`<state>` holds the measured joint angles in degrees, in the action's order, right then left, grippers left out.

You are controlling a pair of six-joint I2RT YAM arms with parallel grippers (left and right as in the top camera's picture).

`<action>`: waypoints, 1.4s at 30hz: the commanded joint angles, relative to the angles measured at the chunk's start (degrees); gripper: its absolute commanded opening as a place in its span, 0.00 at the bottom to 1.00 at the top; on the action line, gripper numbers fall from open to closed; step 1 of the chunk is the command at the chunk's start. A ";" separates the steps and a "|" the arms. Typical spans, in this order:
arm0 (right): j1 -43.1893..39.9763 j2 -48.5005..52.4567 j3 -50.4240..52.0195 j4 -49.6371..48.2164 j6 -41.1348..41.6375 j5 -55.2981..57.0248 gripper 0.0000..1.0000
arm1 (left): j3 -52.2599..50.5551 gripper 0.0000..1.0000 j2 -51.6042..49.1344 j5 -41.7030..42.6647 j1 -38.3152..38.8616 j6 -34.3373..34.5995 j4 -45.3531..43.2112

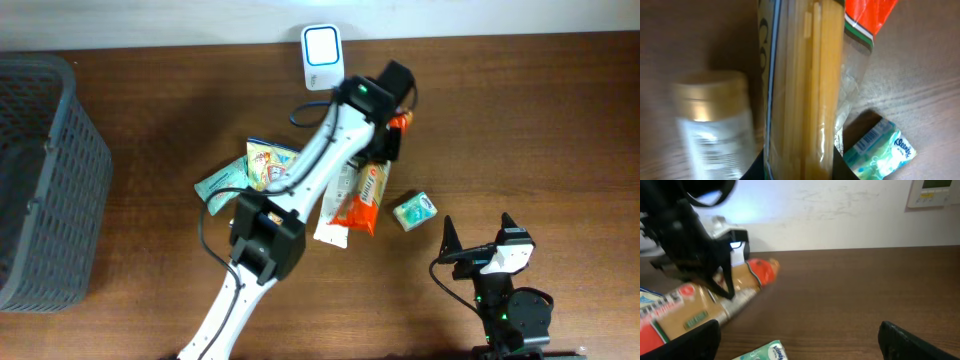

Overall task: Scan the item barcode
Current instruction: 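Pick the spaghetti package from the basket and lay it right of the tube, then reach the right gripper to the green tissue pack and grasp it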

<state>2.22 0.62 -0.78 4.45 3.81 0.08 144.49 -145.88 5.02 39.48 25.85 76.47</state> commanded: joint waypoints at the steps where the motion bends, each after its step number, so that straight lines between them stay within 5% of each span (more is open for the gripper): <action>1: -0.37 -0.42 0.46 0.09 -0.39 -0.09 0.99 | -6.56 0.00 1.11 -4.37 2.51 6.45 -2.97; 2: -0.37 -0.42 0.46 0.09 -0.39 -0.09 0.99 | -9.16 0.00 1.11 -4.39 2.47 6.95 -4.50; 5: -0.37 -0.42 0.46 0.11 -0.39 -0.09 0.99 | -10.43 0.74 1.16 -4.39 2.47 5.70 -4.92; 7: -0.37 -0.42 0.46 0.11 -0.39 -0.09 0.99 | -8.61 0.99 1.60 -4.44 2.34 0.66 -3.67; 15: -0.37 -0.42 0.46 0.09 -0.39 -0.09 0.99 | 13.11 0.99 14.69 -5.22 -8.59 -9.77 9.79; 22: -0.37 -0.42 0.46 0.09 -0.39 -0.09 0.99 | 14.91 0.99 26.73 -7.50 -30.62 -10.62 18.97; 27: -0.37 -0.42 0.46 -0.11 -0.39 0.28 0.99 | 14.88 0.99 27.19 10.78 -46.42 -36.09 18.78; 32: -0.37 -0.35 0.02 -0.74 0.20 -11.30 0.99 | 14.88 0.99 27.19 12.15 -52.85 -38.62 17.09; 37: -0.37 6.75 -11.23 4.90 2.64 -15.39 0.99 | 14.88 0.99 27.17 11.47 -53.22 -38.62 15.56; 42: -0.37 29.46 -34.25 20.52 2.62 -20.46 0.99 | 14.88 0.99 27.17 11.52 -53.20 -38.62 15.82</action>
<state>2.22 20.45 -24.95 20.69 6.07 -16.32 159.22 -119.26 15.70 -13.58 -11.62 92.38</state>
